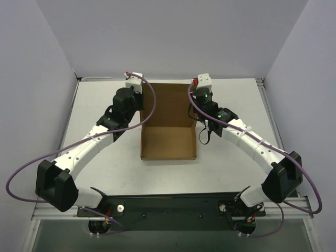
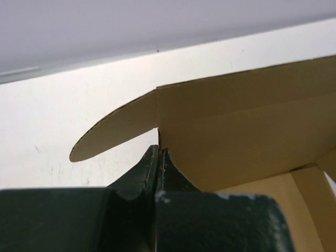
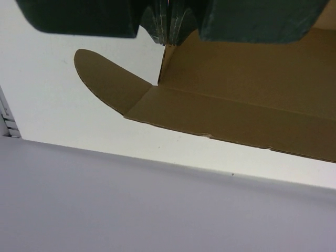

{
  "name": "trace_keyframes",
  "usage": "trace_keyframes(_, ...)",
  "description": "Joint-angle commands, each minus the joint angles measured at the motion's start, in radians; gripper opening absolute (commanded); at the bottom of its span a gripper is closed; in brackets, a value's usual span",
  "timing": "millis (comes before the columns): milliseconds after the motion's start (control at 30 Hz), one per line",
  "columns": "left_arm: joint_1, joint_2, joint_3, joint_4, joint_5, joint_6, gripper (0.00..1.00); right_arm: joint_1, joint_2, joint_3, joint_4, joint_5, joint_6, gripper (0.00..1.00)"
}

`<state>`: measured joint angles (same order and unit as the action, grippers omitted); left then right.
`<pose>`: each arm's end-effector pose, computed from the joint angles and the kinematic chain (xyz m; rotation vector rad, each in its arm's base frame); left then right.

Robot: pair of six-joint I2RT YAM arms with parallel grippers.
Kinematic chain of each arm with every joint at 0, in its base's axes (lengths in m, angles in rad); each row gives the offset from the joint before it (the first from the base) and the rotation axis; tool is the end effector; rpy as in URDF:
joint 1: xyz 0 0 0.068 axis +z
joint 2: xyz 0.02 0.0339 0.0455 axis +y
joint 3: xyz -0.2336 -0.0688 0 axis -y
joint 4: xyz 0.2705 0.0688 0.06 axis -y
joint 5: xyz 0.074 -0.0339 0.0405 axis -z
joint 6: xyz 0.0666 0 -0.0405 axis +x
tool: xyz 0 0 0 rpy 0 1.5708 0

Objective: Fold the paper box

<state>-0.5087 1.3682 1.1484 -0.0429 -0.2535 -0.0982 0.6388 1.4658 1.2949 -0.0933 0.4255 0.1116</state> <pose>0.3433 -0.1723 0.3059 0.1969 1.8187 -0.1957 0.3393 0.2178 0.3238 -0.1805 1.8042 0.1422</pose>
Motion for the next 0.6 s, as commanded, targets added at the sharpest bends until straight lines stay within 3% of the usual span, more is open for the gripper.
trace_keyframes(0, -0.109, 0.023, -0.056, 0.307, -0.091, -0.038, 0.00, 0.065, -0.054, -0.124, 0.301, 0.131, 0.074, 0.00)
trace_keyframes(267, -0.223, 0.048, -0.219, 0.514, -0.237, -0.024, 0.00, 0.139, -0.117, -0.345, 0.518, 0.327, 0.111, 0.01)
trace_keyframes(567, -0.318, 0.023, -0.354, 0.610, -0.349, -0.047, 0.00, 0.206, -0.159, -0.445, 0.567, 0.426, 0.114, 0.02)
